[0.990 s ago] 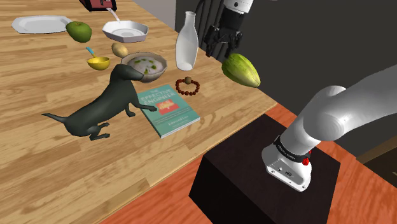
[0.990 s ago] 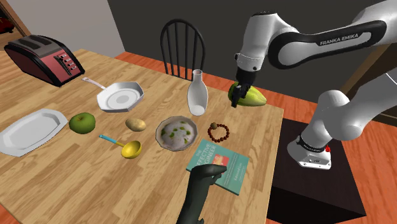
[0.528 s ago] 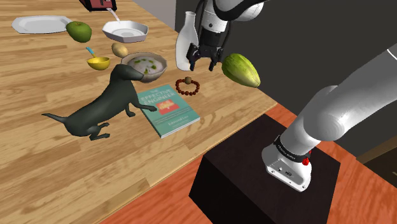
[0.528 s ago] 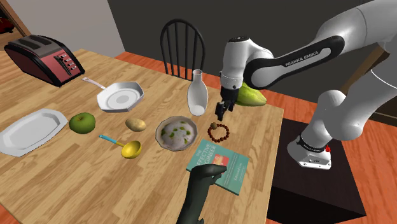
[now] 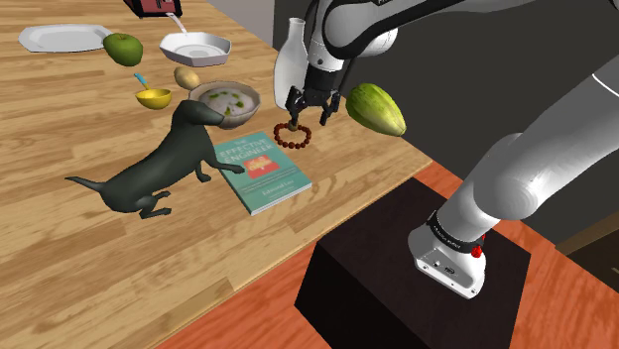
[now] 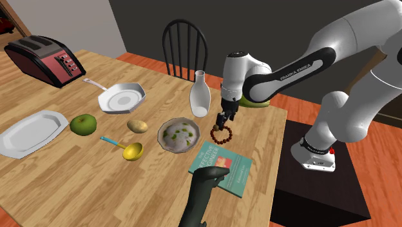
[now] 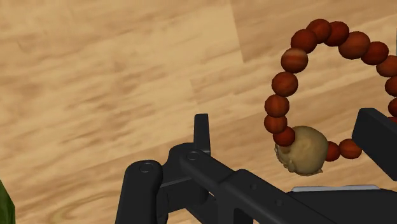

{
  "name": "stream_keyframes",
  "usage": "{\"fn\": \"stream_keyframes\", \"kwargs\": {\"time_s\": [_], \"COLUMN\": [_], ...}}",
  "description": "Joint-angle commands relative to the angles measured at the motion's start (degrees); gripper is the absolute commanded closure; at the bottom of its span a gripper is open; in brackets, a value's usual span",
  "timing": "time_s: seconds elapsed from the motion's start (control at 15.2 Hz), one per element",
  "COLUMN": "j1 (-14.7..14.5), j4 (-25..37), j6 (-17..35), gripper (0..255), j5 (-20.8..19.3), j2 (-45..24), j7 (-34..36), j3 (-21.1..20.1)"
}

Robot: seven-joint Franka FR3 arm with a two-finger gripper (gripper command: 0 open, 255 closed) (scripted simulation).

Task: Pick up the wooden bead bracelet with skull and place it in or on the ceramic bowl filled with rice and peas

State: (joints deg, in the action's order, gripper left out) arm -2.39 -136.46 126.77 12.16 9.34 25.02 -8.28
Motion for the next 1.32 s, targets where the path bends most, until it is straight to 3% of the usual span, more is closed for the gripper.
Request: {"fn": "stream_keyframes", "kwargs": {"time_s": [0.0, 0.4, 0.46, 1.06, 1.25], "j1": [0.0, 0.0, 0.0, 0.0, 0.1], "j4": [-0.1, -0.1, -0.1, -0.1, 1.1], "j6": [0.6, 0.6, 0.6, 0.6, -1.8], "gripper": [0, 0, 255, 255, 255], "j5": [0.0, 0.0, 0.0, 0.0, -0.2], "j2": [-0.5, -0.5, -0.5, -0.5, 0.8], "j7": [-0.1, -0.1, -0.1, -0.1, 0.3], "j3": [0.0, 0.0, 0.0, 0.0, 0.0]}}
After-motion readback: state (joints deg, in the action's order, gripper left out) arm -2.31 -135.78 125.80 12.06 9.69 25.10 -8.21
